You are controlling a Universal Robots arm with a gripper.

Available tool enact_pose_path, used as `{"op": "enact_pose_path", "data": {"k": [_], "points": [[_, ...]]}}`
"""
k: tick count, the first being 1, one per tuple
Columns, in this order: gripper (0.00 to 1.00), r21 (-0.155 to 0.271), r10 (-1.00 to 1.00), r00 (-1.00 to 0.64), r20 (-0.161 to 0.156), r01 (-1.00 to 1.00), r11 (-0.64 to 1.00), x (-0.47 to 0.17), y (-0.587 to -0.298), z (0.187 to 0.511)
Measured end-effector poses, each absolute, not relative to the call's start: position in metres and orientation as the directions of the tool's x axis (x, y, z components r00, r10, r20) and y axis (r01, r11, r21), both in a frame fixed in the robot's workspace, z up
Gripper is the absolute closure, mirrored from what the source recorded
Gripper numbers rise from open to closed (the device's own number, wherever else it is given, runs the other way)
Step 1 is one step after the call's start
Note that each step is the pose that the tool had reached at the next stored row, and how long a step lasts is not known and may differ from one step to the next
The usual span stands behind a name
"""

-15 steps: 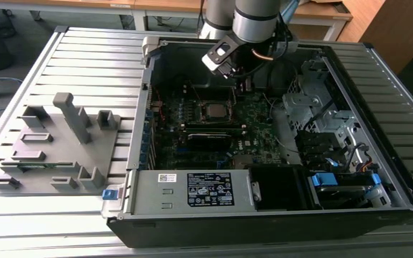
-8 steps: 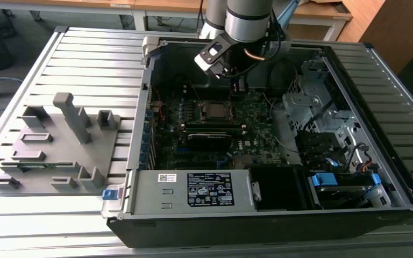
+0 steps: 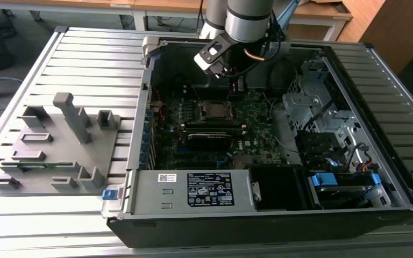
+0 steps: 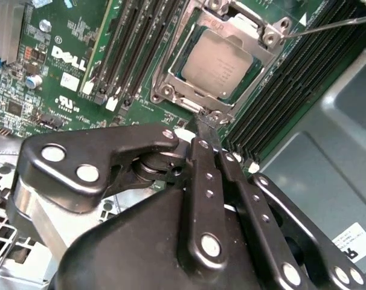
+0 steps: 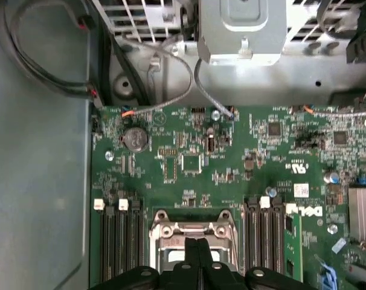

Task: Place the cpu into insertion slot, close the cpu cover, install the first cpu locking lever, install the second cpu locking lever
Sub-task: 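Close the cpu cover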

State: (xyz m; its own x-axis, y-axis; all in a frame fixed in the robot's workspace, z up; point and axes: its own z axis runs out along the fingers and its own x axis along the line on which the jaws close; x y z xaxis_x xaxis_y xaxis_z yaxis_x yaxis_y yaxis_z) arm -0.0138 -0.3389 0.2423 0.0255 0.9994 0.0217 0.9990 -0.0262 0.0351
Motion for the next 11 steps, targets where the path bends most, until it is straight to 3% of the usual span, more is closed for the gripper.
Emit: {"op": "enact_pose_path", "data": {"k": [11], "points": [[0.89,0.032,0.999,0.026,0.022,0.999,-0.026,-0.027,-0.339,0.24]]}}
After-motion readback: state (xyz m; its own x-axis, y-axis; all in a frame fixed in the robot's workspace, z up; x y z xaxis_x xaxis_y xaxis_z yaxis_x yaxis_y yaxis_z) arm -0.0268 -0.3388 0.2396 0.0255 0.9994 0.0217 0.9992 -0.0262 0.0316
